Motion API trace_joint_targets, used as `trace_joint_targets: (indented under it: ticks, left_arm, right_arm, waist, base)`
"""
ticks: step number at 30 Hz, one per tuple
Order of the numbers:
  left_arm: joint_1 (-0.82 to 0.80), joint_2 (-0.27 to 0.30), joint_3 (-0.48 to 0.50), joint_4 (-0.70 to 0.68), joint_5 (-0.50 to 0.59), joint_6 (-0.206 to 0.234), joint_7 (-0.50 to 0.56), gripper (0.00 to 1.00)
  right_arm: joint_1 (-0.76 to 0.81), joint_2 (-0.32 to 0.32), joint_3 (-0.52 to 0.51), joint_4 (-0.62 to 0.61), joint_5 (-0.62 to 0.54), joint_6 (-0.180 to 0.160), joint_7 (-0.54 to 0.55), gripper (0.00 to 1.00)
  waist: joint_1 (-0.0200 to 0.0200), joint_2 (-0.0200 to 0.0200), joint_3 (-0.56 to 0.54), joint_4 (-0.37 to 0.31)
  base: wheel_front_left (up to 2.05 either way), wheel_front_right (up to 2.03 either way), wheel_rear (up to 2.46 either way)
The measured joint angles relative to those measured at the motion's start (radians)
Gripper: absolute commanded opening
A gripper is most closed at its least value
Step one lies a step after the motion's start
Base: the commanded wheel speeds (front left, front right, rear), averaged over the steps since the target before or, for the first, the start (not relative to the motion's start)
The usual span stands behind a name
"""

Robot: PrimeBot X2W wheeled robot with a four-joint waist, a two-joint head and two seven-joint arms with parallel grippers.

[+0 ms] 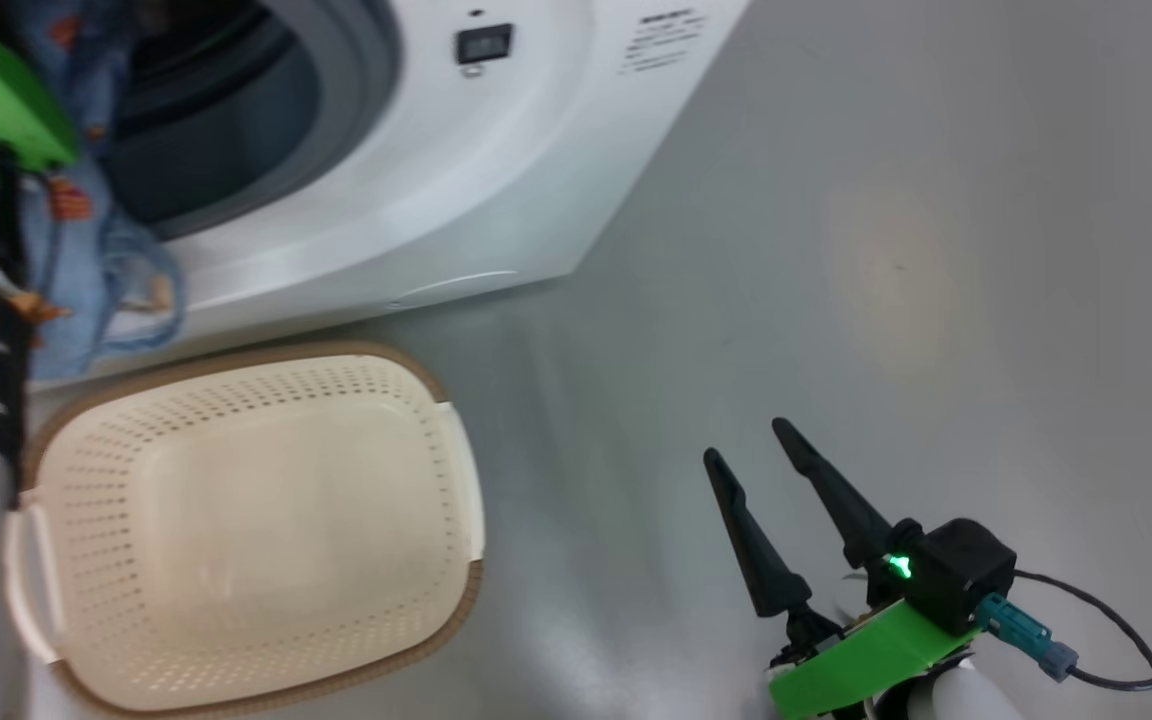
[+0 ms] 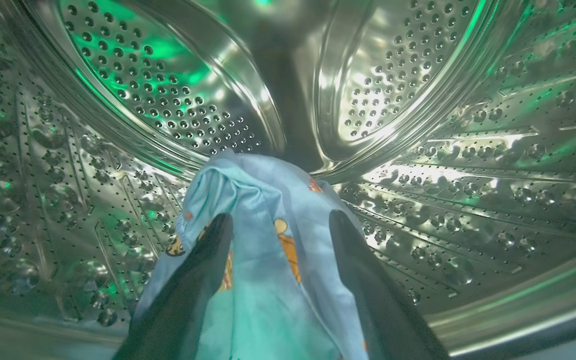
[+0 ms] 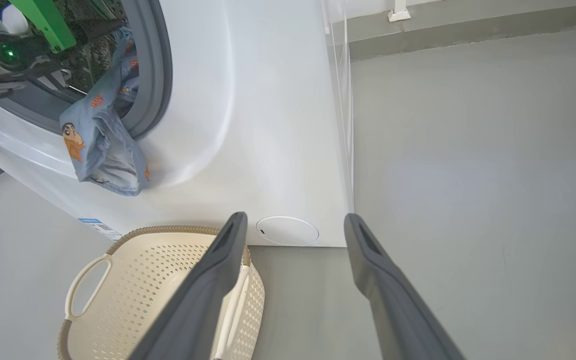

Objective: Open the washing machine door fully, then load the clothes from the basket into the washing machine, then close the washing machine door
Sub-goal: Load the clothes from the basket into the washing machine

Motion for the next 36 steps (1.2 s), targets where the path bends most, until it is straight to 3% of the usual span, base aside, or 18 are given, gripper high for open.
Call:
trace_joint_targets:
  ticks: [10, 15, 26, 36]
  left_arm:
    - [0.168, -0.13, -0.028, -0.128, -0.012, -0.005, 0.0, 1.0]
    - [0.33, -0.177, -0.042, -0.279, -0.017, -0.015, 0.0, 1.0]
    - [0.717, -0.179, -0.052, -0.636, 0.002, 0.03, 0.0, 1.0]
    - [0.961, -0.173, -0.053, -0.833, 0.015, 0.04, 0.0, 1.0]
  right_arm:
    - [-0.019, -0.002, -0.08, 0.007, -0.057, 0.0, 0.0, 1.0]
    - [-0.019, -0.003, -0.138, 0.003, -0.1, 0.0, 0.0, 1.0]
    - [-0.015, -0.016, -0.198, -0.012, -0.124, 0.0, 0.0, 1.0]
    - [0.011, -0.021, -0.211, -0.021, -0.124, 0.0, 0.0, 1.0]
  waist:
    - [0.0001, 0.0, -0.05, 0.119]
    - [0.0, 0.0, -0.076, 0.201]
    - [0.0, 0.0, -0.106, 0.324]
    - [0.0, 0.0, -0.148, 0.346]
  base:
    - [0.0, 0.0, 0.0]
    - [0.0, 0.0, 0.0]
    - [0.0, 0.0, 0.0]
    - [0.0, 0.0, 0.0]
